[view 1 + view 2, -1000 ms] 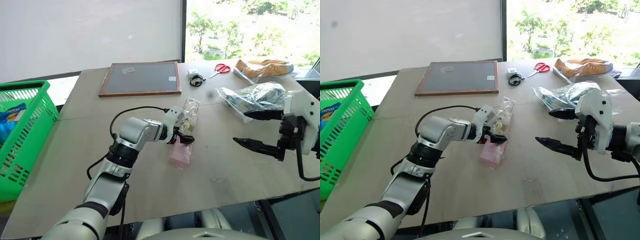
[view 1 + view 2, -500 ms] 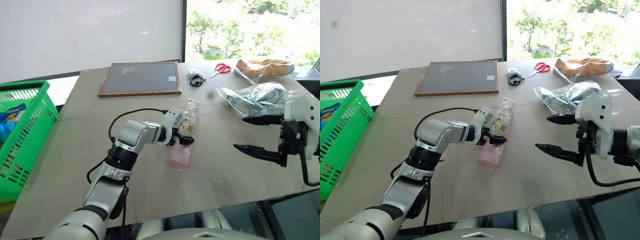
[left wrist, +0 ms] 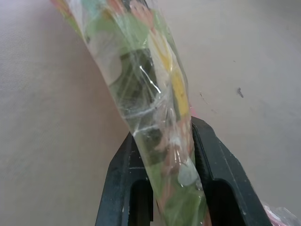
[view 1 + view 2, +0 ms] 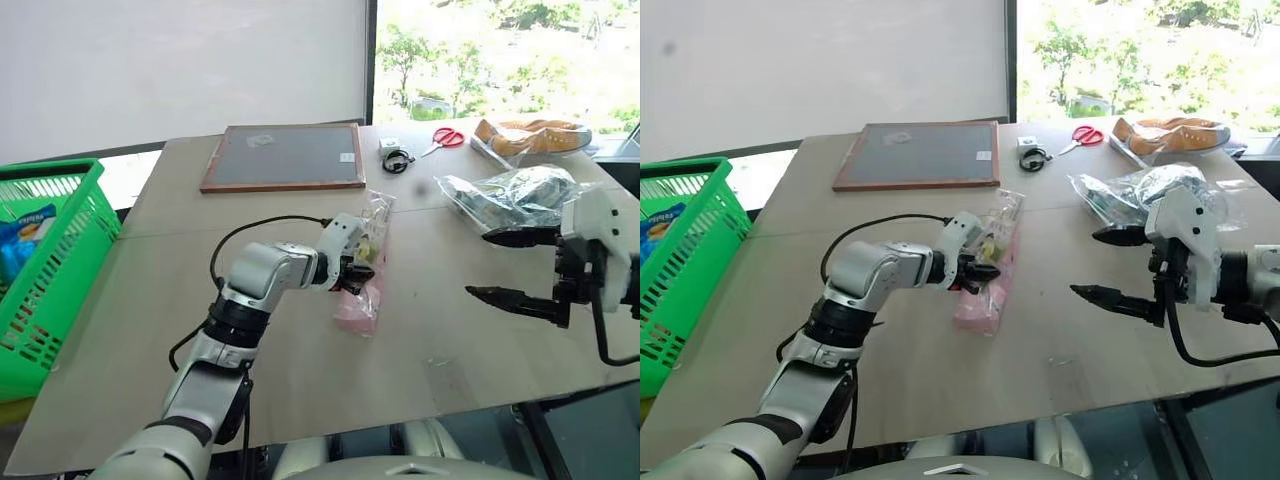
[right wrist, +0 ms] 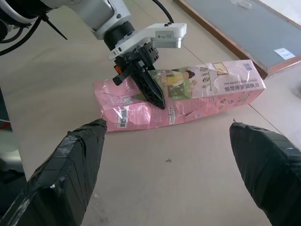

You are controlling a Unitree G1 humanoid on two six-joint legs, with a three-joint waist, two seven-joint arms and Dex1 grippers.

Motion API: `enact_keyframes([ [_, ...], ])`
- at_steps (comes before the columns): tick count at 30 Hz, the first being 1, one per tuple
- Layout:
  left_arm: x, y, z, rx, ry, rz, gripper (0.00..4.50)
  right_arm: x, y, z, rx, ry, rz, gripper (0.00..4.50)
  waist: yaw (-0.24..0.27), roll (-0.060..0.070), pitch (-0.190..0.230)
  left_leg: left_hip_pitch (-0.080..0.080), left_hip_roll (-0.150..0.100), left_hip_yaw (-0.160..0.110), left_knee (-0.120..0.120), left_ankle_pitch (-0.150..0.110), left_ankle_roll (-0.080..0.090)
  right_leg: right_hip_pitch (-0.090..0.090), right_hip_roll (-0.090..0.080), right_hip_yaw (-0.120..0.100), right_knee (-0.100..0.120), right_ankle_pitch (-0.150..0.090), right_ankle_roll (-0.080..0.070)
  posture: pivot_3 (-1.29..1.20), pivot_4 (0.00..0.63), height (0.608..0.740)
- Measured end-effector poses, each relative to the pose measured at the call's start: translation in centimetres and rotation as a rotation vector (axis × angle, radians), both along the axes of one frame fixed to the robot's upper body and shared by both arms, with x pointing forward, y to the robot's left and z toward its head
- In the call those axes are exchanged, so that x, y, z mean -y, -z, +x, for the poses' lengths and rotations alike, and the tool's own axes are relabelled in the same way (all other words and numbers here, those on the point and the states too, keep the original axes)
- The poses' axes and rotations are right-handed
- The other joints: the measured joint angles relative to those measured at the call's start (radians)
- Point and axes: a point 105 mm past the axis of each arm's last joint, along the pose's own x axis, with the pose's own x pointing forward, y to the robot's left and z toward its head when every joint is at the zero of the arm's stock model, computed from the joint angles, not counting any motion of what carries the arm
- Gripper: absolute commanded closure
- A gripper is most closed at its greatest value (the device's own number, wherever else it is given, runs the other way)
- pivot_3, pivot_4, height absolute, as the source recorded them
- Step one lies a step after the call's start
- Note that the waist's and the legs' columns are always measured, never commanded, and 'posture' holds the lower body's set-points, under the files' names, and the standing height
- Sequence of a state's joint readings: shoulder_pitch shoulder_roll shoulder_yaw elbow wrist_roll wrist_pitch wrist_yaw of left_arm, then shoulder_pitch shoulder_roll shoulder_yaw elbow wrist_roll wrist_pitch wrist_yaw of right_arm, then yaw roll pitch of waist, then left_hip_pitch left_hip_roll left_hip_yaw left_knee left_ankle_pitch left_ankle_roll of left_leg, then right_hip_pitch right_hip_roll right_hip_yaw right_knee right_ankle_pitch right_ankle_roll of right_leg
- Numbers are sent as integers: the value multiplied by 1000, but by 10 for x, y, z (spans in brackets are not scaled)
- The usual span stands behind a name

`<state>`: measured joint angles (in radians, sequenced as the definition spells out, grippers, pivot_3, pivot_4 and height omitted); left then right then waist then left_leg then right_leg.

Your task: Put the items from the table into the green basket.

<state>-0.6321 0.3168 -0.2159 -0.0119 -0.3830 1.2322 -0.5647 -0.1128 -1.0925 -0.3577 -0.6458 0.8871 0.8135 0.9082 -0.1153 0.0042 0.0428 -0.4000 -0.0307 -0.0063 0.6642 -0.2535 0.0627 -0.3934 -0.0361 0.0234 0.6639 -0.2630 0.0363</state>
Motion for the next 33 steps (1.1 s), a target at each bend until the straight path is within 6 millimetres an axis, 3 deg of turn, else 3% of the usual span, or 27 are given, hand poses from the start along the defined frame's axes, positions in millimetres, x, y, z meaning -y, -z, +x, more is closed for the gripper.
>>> enact_keyframes([
  [4,-17,-20,2,57,-23,-50,3772,-4,0,3,6,-20,6,0,0,0,0,-1,0,0,0,0,0,-1,0,0,0,0,0,-180,0,740],
  [8,-66,-63,17,237,-155,-102,3772,-25,-5,15,58,-101,73,0,-3,0,0,1,0,0,0,0,0,-1,0,0,1,0,-1,-135,0,740],
  [12,-96,-94,29,421,-260,-113,3772,-46,-10,22,84,-176,119,0,29,0,0,0,0,0,0,0,-1,-1,0,0,1,1,-1,-60,0,740],
  [14,-135,-112,45,525,-397,-27,3772,-74,-23,36,138,-241,186,0,27,-2,1,-1,0,0,-1,2,-3,-4,2,1,1,3,-4,-25,0,740],
  [16,-195,-145,56,673,-583,106,3772,-105,-34,46,171,-313,223,0,28,-5,2,0,1,-1,-3,3,-6,-6,3,0,4,3,-5,10,0,740],
  [18,-253,-187,52,836,-736,274,3772,-135,-46,54,191,-374,261,0,32,-9,1,-2,0,-1,-10,8,-14,-12,3,2,6,3,-6,46,0,740],
  [20,-283,-222,44,971,-812,385,3772,-154,-54,58,200,-406,271,0,60,-11,-1,-4,-1,-2,-13,9,-15,-17,1,0,9,3,-6,71,0,740],
  [22,-317,-236,35,1049,-843,569,3772,-174,-59,63,198,-438,272,0,85,-12,-1,-6,-3,-2,-13,9,-15,-21,0,-1,13,3,-6,83,0,740],
  [24,-334,-234,31,1051,-847,658,3772,-183,-62,65,200,-452,267,0,106,-13,-3,-11,-4,-3,-12,9,-15,-26,-1,-3,13,3,-7,89,0,740],
  [27,-365,-208,26,977,-816,808,3772,-197,-70,67,192,-471,266,0,132,-22,-8,-17,-6,-5,-11,9,-15,-31,-3,-6,14,3,-7,93,0,740],
  [33,-412,-175,1,838,-818,983,3772,-205,-81,64,180,-483,255,0,131,-35,-16,-17,-6,-6,-11,10,-16,-30,-4,-8,14,3,-6,75,0,740],
])
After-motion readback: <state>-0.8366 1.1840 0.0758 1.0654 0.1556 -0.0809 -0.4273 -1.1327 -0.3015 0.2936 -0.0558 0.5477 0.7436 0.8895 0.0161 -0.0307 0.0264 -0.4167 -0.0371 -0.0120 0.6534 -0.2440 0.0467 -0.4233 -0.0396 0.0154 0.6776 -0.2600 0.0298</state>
